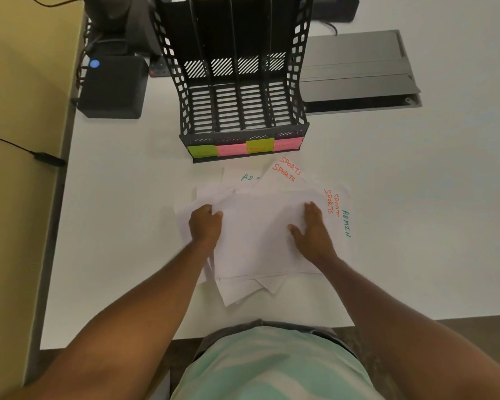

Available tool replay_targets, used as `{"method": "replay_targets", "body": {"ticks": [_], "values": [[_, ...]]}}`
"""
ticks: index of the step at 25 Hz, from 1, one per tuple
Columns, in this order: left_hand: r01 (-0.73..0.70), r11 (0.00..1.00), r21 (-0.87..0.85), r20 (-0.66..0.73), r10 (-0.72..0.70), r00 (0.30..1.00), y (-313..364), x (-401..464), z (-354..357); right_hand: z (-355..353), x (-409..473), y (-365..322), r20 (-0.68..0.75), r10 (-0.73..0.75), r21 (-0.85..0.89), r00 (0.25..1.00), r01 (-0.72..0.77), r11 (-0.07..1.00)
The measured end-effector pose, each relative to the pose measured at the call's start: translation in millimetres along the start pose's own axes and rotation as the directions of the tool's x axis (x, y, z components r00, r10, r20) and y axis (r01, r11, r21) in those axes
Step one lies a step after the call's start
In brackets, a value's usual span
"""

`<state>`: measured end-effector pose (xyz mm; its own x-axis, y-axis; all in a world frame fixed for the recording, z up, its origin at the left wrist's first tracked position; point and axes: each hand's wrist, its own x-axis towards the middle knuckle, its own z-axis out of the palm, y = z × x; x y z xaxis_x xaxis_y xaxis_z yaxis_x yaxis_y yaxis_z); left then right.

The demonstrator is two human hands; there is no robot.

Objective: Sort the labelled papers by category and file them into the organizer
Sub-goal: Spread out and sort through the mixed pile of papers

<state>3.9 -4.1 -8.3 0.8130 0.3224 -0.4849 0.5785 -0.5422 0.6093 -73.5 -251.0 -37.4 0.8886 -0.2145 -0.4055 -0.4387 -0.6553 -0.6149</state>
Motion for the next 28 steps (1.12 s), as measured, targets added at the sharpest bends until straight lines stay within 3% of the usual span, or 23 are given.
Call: {"method": "replay_targets", "body": {"ticks": [2, 5, 7, 10, 13, 15, 19, 21, 24, 28], "values": [[0.104, 0.988, -0.118, -0.016, -0.106, 0.994, -14, 3, -10, -12, -6, 7, -0.222, 0.215, 0.14, 0.951, -0.187, 0.972], [0.236, 0.914, -0.331, -0.041, -0.263, 0.964, -31, -4, -15, -23, -15, 16, -0.276, 0.397, 0.261, 0.875, -0.329, 0.907], [0.338, 0.811, -0.478, -0.004, -0.387, 0.922, -36, -15, -11, -22, -22, 9, -0.175, 0.493, 0.437, 0.852, -0.382, 0.814], [0.439, 0.673, -0.595, 0.098, -0.481, 0.871, -40, -37, 0, -9, -28, -8, 0.135, 0.586, 0.738, 0.799, -0.476, 0.478], [0.518, 0.51, -0.686, 0.241, -0.513, 0.824, -39, -62, 8, 9, -30, -15, 0.273, 0.57, 0.792, 0.775, -0.518, 0.325], [0.556, 0.514, -0.653, 0.334, -0.463, 0.821, -42, -72, 7, 12, -30, -18, 0.219, 0.557, 0.807, 0.801, -0.47, 0.358], [0.504, 0.737, -0.451, 0.509, -0.251, 0.823, -37, -61, -22, -18, -32, -13, 0.094, 0.355, 0.638, 0.93, -0.33, 0.696], [0.446, 0.792, -0.417, 0.545, -0.175, 0.82, -28, -48, -33, -30, -30, 2, 0.205, 0.23, 0.631, 0.951, -0.308, 0.712], [0.306, 0.879, -0.367, 0.537, -0.068, 0.841, -10, -38, -29, -40, -25, 13, 0.367, 0.08, 0.616, 0.927, -0.306, 0.726], [0.176, 0.921, -0.348, 0.372, -0.037, 0.928, 5, -41, -12, -35, -16, 11, 0.311, 0.16, 0.576, 0.937, -0.32, 0.752]]}}
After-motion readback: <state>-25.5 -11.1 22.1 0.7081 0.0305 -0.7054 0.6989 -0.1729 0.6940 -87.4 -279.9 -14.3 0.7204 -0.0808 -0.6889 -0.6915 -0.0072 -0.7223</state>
